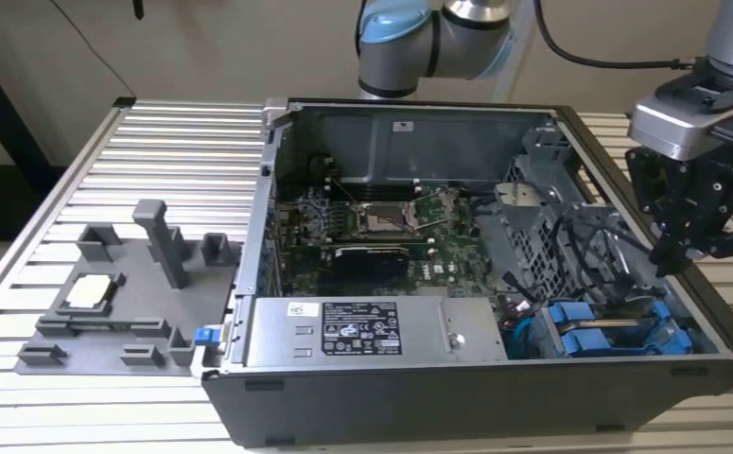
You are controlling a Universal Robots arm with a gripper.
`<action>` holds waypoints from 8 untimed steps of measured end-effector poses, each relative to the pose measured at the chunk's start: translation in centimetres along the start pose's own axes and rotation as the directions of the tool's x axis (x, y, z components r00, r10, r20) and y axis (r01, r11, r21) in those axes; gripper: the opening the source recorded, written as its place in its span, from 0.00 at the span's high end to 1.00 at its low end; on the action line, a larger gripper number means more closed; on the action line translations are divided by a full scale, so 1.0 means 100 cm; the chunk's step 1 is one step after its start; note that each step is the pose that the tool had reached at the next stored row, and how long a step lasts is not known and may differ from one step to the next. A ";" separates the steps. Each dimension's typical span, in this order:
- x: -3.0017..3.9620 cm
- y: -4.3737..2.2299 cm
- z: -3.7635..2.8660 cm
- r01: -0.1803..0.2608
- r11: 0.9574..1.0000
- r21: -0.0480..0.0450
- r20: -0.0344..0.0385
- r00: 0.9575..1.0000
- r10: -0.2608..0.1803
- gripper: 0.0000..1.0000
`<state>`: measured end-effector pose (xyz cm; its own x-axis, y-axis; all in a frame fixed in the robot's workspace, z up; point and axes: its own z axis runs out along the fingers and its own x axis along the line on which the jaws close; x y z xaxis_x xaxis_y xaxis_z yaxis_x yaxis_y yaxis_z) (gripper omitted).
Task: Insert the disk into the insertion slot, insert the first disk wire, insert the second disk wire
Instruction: 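Insert the second disk wire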
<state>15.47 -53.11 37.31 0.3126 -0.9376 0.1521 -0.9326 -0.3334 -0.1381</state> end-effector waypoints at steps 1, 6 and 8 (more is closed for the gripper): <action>0.0002 0.0001 0.0000 -0.006 1.000 -0.003 0.001 1.000 0.006 0.81; 0.0001 0.0007 -0.0001 -0.037 0.999 -0.015 0.008 0.999 0.037 0.81; 0.0000 0.0009 0.0000 -0.051 0.999 -0.016 0.014 0.999 0.051 0.81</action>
<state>15.39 -53.14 37.30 0.2671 -0.9546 0.1316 -0.9501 -0.2838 -0.1299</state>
